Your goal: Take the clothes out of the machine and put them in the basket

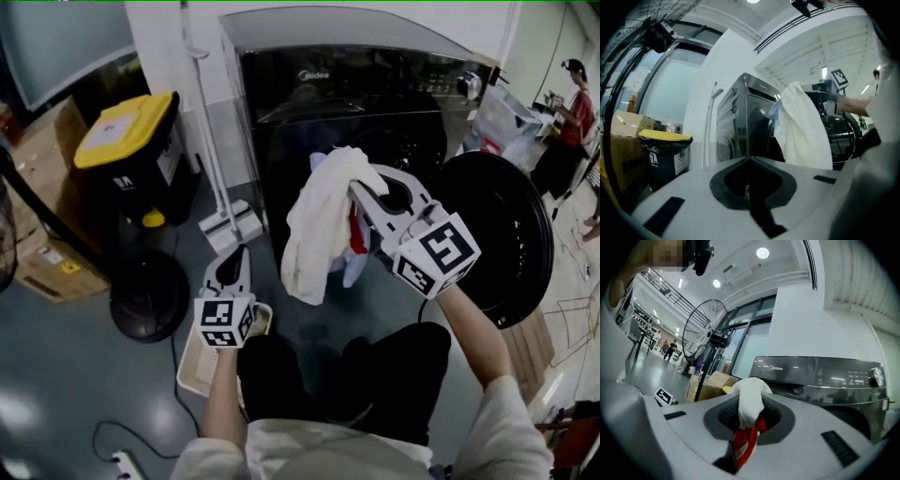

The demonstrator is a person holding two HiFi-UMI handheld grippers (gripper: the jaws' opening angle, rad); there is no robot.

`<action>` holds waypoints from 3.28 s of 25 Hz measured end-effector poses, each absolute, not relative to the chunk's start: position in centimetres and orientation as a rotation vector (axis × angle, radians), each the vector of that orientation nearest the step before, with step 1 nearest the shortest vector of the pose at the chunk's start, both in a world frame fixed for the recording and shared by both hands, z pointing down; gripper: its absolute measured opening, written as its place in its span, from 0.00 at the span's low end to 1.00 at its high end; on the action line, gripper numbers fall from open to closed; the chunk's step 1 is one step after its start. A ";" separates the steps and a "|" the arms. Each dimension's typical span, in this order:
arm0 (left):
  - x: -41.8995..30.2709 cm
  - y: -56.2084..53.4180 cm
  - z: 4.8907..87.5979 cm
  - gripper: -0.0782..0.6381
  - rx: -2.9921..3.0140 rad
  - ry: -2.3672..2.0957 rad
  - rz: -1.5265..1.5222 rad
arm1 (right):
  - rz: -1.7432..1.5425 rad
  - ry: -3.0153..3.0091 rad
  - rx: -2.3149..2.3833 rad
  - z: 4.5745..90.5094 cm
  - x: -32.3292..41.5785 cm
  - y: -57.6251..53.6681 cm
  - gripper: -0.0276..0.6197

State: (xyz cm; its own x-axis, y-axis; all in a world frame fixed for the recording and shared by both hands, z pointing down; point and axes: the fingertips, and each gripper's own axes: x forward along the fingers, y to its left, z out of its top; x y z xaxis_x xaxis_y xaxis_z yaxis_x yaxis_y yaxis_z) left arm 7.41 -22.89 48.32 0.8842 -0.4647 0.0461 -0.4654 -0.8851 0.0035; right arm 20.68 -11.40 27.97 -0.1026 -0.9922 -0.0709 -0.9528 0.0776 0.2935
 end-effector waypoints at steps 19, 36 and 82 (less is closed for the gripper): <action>-10.1 -28.9 49.6 0.13 2.834 -1.292 0.104 | -0.552 -2.772 1.535 21.6 2.5 -19.9 0.14; -25.4 -27.4 51.2 0.13 2.633 -1.637 0.173 | -0.496 -3.040 1.006 23.8 -15.8 -21.6 0.14; -32.5 -23.1 60.3 0.13 2.396 -1.773 0.377 | 0.309 -2.432 0.407 78.0 -18.9 -19.8 0.14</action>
